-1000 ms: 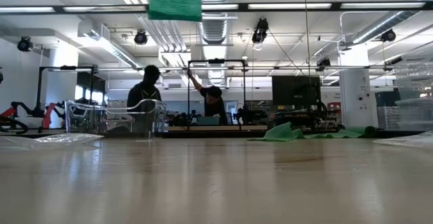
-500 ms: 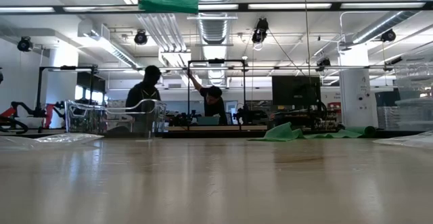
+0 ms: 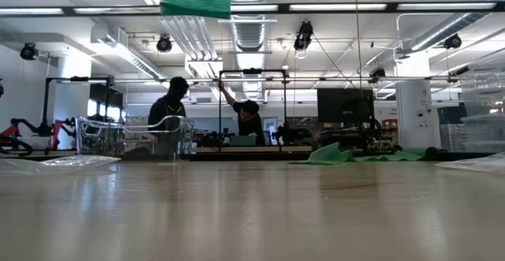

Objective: Roll bandage
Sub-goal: Roll the blue bandage

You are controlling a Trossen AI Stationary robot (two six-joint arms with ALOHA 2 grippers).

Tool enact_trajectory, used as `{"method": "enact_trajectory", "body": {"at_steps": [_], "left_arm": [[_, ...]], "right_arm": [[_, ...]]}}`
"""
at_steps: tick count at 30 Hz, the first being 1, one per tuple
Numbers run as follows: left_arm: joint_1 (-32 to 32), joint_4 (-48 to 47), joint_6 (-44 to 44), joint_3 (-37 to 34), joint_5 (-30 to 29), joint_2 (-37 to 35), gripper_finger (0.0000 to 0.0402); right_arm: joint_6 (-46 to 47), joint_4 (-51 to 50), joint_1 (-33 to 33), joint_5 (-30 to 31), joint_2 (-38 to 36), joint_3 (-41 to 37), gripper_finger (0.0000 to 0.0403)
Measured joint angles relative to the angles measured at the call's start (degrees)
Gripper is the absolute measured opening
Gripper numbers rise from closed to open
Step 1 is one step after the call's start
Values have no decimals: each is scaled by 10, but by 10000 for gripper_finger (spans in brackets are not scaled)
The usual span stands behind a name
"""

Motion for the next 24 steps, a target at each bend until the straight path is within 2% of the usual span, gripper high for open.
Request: {"method": "enact_trajectory", "body": {"at_steps": [9, 12, 19, 24], "left_arm": [[0, 0, -6, 0, 8, -1, 12], [-1, 3, -7, 0, 16, -3, 12], [-1, 10, -11, 0, 17, -3, 12], [-1, 25, -39, 0, 18, -2, 12]], "right_arm": [[-1, -3, 1, 5, -1, 0, 146], [3, -4, 9, 9, -8, 0, 165], [11, 3, 10, 28, -13, 0, 239], [9, 3, 9, 31, -13, 0, 244]]}}
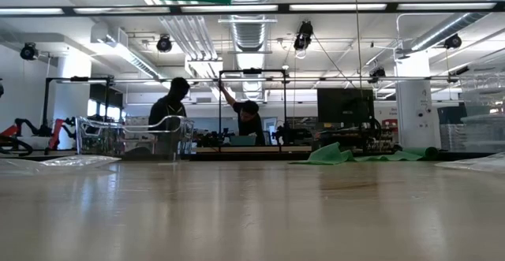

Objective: Roll bandage
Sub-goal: Roll the blue bandage

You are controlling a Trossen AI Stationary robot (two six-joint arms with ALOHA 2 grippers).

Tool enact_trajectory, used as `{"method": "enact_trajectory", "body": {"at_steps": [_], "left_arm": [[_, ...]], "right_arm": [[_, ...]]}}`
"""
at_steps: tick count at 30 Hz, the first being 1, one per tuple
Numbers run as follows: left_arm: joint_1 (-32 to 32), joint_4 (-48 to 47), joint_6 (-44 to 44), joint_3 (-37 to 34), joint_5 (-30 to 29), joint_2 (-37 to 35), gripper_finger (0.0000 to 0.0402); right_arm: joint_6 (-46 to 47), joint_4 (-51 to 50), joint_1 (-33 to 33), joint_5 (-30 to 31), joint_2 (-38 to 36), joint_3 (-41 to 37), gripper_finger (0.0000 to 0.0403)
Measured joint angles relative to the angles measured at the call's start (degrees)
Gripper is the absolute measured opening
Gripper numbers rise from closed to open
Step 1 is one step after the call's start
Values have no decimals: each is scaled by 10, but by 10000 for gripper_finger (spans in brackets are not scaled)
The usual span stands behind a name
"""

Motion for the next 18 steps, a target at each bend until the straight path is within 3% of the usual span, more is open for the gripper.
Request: {"method": "enact_trajectory", "body": {"at_steps": [10, 18], "left_arm": [[0, 3, -42, 0, -17, 4, 12], [0, 5, -41, 0, -19, 4, 12]], "right_arm": [[-15, -1, 1, -3, 3, 0, 196], [-24, -1, 3, -4, 3, 0, 189]]}}
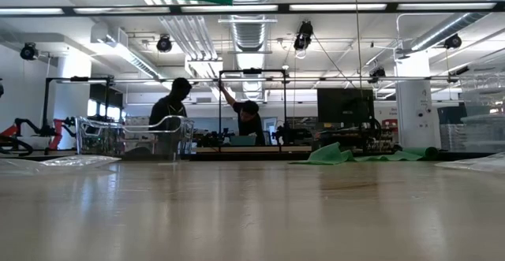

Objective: Roll bandage
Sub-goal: Roll the blue bandage

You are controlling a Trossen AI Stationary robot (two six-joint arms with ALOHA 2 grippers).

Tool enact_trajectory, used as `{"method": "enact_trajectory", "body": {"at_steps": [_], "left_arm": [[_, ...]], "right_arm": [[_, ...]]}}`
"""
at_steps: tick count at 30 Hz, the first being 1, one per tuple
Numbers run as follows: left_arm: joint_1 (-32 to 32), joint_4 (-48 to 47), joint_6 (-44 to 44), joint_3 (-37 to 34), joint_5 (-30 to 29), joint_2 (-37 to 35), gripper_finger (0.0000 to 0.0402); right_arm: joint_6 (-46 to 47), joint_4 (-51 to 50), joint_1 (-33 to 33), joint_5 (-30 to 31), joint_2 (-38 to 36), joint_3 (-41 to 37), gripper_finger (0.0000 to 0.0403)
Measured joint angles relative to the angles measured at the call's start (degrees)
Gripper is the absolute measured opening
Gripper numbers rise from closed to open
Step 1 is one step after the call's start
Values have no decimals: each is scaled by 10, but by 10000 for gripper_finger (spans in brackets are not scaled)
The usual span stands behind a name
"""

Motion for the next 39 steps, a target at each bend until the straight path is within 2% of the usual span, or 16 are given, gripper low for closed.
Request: {"method": "enact_trajectory", "body": {"at_steps": [3, 5, 12, 16, 20, 24, 29, 33, 35, 38, 39], "left_arm": [[0, 0, 18, 0, 0, 0, 12], [0, 0, 41, 0, 0, 0, 18], [0, -4, 84, 0, -4, 0, 65], [0, -14, 146, 0, -18, -10, 96], [0, -34, 206, 0, -60, -28, 132], [1, -34, 218, -3, -77, -14, 164], [0, -12, 193, -4, -76, 16, 185], [0, 0, 183, -4, -77, 38, 157], [0, 0, 180, -4, -79, 48, 120], [0, -1, 177, -4, -104, 63, 35], [1, -2, 176, -4, -110, 67, 18]], "right_arm": [[4, 0, 0, -1, 0, 0, 171], [22, -4, 0, -3, 0, 0, 145], [92, -18, 1, -4, 0, 0, 18], [147, -27, 3, 0, -3, 7, 21], [275, -91, -4, -4, -15, 44, 16], [386, -134, -22, -29, -24, 75, 10], [471, -174, -42, -55, -23, 93, 15], [509, -187, -49, -63, -23, 94, 17], [524, -190, -49, -65, -23, 94, 17], [548, -189, -49, -65, -25, 94, 17], [558, -189, -49, -65, -26, 94, 17]]}}
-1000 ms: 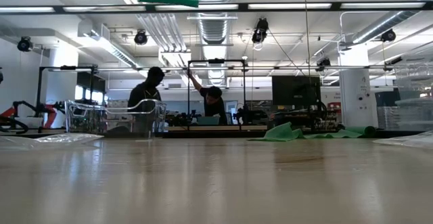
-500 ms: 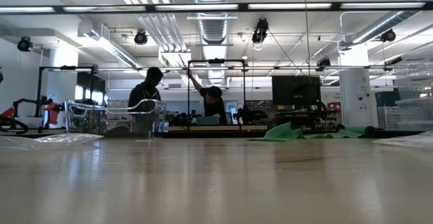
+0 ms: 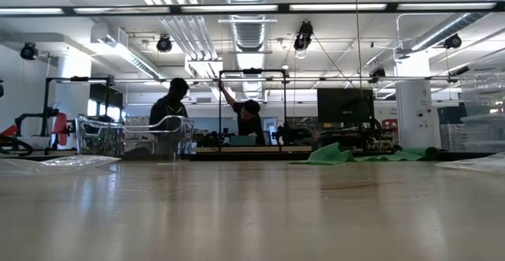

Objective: Roll bandage
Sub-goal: Roll the blue bandage

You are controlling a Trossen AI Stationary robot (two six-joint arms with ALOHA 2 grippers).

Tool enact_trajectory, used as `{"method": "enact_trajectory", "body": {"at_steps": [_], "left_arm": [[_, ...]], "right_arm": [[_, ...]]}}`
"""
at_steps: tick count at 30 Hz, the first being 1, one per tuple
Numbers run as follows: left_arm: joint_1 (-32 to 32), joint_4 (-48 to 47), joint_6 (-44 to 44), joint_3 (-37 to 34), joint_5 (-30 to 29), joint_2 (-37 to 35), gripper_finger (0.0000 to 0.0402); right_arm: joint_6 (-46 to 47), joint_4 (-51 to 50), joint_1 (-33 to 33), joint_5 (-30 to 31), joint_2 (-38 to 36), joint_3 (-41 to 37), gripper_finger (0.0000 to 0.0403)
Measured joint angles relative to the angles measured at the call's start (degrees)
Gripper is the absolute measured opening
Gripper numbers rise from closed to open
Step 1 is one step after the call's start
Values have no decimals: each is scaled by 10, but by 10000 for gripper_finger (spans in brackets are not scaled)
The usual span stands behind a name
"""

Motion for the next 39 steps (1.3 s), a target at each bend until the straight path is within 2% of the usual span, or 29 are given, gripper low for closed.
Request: {"method": "enact_trajectory", "body": {"at_steps": [7, 13, 19, 21, 24, 27, 32, 36, 39], "left_arm": [[2, -12, 5, -11, -25, 26, 2], [4, 32, 0, -51, -26, 30, 0], [4, 142, -15, -117, -26, 45, 0], [4, 191, -22, -141, -25, 56, 0], [4, 239, -33, -167, -26, 67, 0], [4, 224, -38, -173, -26, 57, 0], [3, 148, -7, -156, -26, 3, 0], [3, 108, 31, -149, -27, -30, 3], [3, 85, 58, -149, -37, -50, 21]], "right_arm": [[70, -6, -1, -34, -26, 16, 18], [122, -83, -8, -66, -33, 80, 18], [120, -78, -19, -70, -32, 143, 18], [119, -46, -23, -67, -33, 151, 18], [77, -4, -26, -28, -33, 147, 18], [33, -34, -33, -5, -33, 142, 12], [20, -101, -43, 33, -28, 125, 12], [-14, -94, -45, 46, -23, 101, 11], [-60, -47, -45, 48, -24, 68, 11]]}}
